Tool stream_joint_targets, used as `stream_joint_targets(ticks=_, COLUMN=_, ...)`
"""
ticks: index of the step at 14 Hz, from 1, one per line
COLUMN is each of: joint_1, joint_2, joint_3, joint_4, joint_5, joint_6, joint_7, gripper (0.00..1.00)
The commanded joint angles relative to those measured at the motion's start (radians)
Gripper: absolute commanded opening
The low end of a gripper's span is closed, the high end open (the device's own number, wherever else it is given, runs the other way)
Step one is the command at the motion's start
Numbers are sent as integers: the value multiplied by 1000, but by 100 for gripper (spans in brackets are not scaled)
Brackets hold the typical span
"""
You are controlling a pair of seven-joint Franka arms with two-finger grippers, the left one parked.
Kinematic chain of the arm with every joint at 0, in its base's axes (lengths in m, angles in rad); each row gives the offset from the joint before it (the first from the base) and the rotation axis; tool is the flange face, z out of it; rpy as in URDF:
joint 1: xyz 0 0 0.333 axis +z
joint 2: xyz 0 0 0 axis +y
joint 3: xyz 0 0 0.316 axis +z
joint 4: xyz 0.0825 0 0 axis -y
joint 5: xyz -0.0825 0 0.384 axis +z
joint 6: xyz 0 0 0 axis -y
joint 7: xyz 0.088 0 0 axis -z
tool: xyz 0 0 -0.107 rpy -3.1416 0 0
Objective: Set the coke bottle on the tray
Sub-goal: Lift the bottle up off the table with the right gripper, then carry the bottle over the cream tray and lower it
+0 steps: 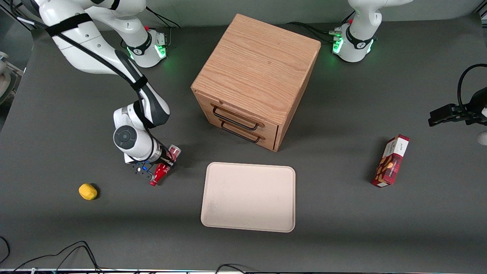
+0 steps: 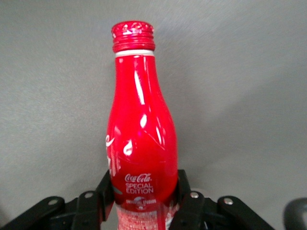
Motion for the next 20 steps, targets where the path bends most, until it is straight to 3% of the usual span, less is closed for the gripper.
stream_joint_targets(ticks=1, joint_1=-29, joint_2=-171, joint_3=22, joint_4=18, joint_5=-2, joint_6=-203, joint_7=-5, gripper=0)
stream_joint_targets(ticks=4, joint_1=-111, joint_2=-264, joint_3=83, joint_4=157, joint_5=81, joint_6=-474, joint_7=-129, gripper=0)
stream_joint_targets(ticks=7, joint_1=-121, joint_2=-264, joint_3=86, joint_4=409, joint_5=90, joint_6=-755, joint_7=-186, gripper=0)
stream_joint_targets(ticks=9, joint_1=-122, joint_2=-252, joint_3=86, joint_4=521, joint_5=92, joint_6=-855, joint_7=-227, gripper=0)
stream_joint_targets(ticks=11, joint_1=-122, joint_2=-235, joint_3=82, joint_4=583, joint_5=92, joint_6=-887, joint_7=-253, gripper=0)
stream_joint_targets(ticks=13, joint_1=-104, joint_2=-120, joint_3=83, joint_4=705, joint_5=82, joint_6=-901, joint_7=-255, gripper=0)
stream_joint_targets(ticks=17, joint_1=66, joint_2=240, joint_3=30, joint_4=1065, joint_5=78, joint_6=-888, joint_7=-235, gripper=0)
stream_joint_targets(ticks=20, joint_1=172, joint_2=357, joint_3=-47, joint_4=1106, joint_5=85, joint_6=-713, joint_7=-237, gripper=0)
